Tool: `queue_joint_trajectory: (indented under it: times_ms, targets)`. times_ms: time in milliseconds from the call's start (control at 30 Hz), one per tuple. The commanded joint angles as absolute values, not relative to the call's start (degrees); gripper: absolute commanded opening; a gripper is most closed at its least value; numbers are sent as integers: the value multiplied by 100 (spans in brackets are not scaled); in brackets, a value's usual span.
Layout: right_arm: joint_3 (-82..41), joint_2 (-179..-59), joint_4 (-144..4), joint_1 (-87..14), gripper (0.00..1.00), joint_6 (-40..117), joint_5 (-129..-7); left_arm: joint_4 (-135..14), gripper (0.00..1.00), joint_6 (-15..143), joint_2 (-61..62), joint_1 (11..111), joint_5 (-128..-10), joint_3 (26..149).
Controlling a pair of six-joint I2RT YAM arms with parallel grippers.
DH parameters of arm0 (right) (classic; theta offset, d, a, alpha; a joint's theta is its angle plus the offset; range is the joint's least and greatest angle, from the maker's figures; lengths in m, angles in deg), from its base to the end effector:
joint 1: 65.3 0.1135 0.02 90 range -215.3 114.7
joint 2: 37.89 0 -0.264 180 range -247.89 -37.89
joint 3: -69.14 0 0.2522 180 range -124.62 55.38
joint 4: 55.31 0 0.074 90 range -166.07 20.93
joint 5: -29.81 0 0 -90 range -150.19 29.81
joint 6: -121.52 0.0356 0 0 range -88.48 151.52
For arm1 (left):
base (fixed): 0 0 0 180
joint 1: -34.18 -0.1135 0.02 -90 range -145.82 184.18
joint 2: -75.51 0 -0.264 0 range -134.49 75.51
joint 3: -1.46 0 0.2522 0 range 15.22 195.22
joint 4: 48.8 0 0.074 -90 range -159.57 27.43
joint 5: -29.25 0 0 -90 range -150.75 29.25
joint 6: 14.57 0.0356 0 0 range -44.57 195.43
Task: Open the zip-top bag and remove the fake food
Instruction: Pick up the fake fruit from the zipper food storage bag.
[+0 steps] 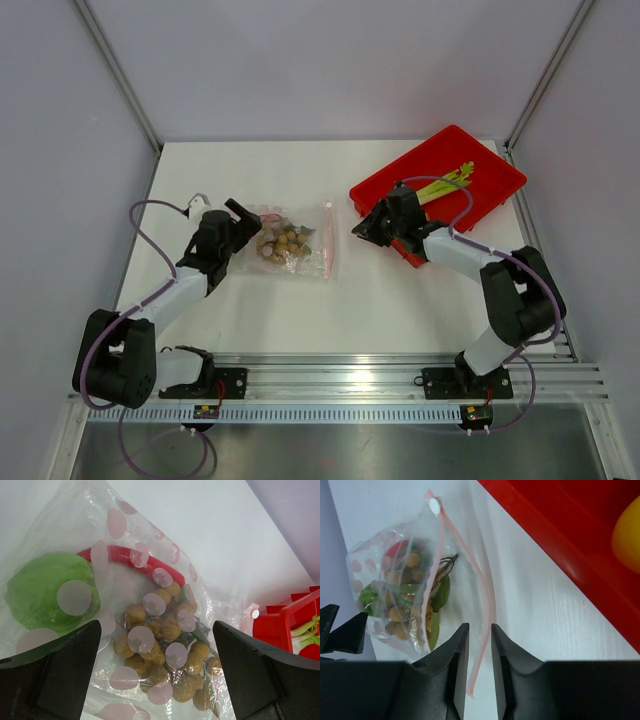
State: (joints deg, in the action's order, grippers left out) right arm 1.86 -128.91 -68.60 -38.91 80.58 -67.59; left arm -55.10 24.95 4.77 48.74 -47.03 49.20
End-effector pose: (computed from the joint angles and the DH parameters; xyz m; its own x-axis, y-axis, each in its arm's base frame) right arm 0.3051 0.1565 0.2101 -0.7560 0.4611 -0.4645 0.0583 0.7544 0.6539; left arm 0.2535 -0.0571 0.2110 -0.3354 -0.6871 -0.6445 -0.3374 0.7263 -0.5989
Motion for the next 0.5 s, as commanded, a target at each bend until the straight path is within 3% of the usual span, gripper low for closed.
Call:
queue_joint_trajectory:
  times_ms: [0,467]
  targets:
    - [-104,-13271,-6424,-3858,29,8224,-7162,-5167,97,2507,317,4982,-4555,4950]
    - [-553,-14396,-5660,-3366,30,8583,-7426,-5053,97,2384,-105,5140,-4660,5099]
